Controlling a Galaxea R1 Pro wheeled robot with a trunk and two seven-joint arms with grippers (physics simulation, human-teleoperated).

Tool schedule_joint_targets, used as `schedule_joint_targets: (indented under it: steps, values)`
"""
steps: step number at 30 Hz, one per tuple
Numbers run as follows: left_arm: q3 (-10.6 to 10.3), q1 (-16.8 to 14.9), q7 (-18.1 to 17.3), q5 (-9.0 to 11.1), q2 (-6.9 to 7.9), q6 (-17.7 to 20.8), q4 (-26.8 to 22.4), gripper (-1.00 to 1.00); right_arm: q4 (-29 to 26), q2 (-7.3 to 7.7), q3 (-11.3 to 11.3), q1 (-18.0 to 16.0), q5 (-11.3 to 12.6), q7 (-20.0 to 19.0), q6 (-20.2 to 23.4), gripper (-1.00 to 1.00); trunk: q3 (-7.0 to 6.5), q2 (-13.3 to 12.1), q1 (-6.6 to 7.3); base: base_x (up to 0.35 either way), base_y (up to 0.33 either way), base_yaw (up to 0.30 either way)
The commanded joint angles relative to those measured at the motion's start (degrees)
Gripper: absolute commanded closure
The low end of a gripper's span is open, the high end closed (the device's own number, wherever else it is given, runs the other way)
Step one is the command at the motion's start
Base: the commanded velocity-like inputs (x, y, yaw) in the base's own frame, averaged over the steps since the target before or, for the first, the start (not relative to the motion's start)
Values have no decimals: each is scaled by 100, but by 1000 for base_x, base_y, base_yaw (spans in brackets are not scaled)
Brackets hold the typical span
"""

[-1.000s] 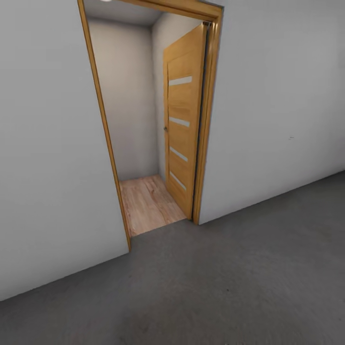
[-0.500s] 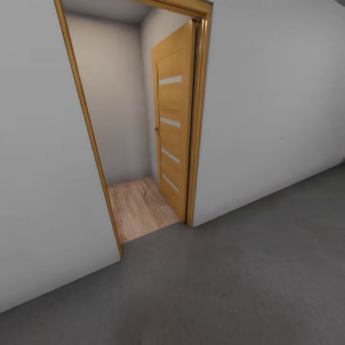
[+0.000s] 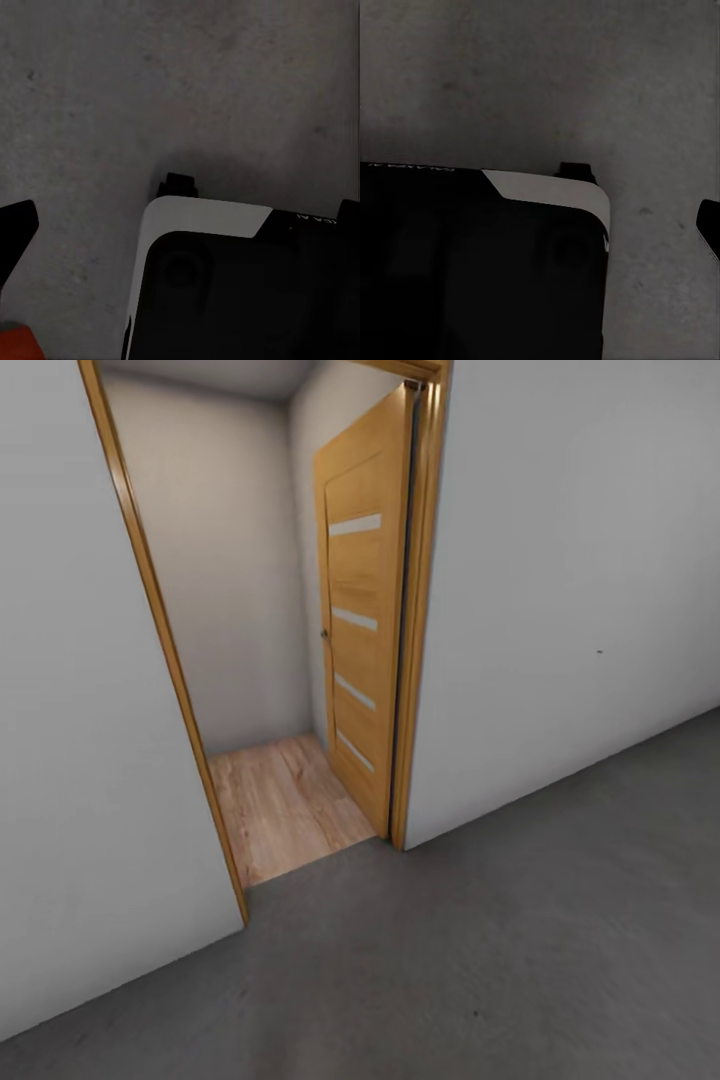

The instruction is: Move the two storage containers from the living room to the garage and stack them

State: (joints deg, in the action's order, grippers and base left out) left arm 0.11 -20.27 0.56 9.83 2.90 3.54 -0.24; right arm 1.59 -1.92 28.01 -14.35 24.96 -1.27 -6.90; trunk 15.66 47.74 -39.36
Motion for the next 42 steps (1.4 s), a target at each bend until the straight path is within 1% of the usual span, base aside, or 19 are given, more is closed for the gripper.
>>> schedule_joint_targets:
  steps: [1, 15, 42]
  values:
    - [-2, -3, 6, 46, 0, 24, -3, -100, 17, -6, 47, -7, 59, -13, -31, -100, 7, 5, -4, 321, 0, -26]
    - [-2, -3, 6, 46, 0, 24, -3, -100, 17, -9, 47, -7, 61, -13, -22, -100, 7, 5, -4, 321, 0, -190]
    - [-2, -3, 6, 46, 0, 24, -3, -100, 17, 25, 50, -7, 14, -7, -46, -100, 7, 5, -4, 321, 0, -6]
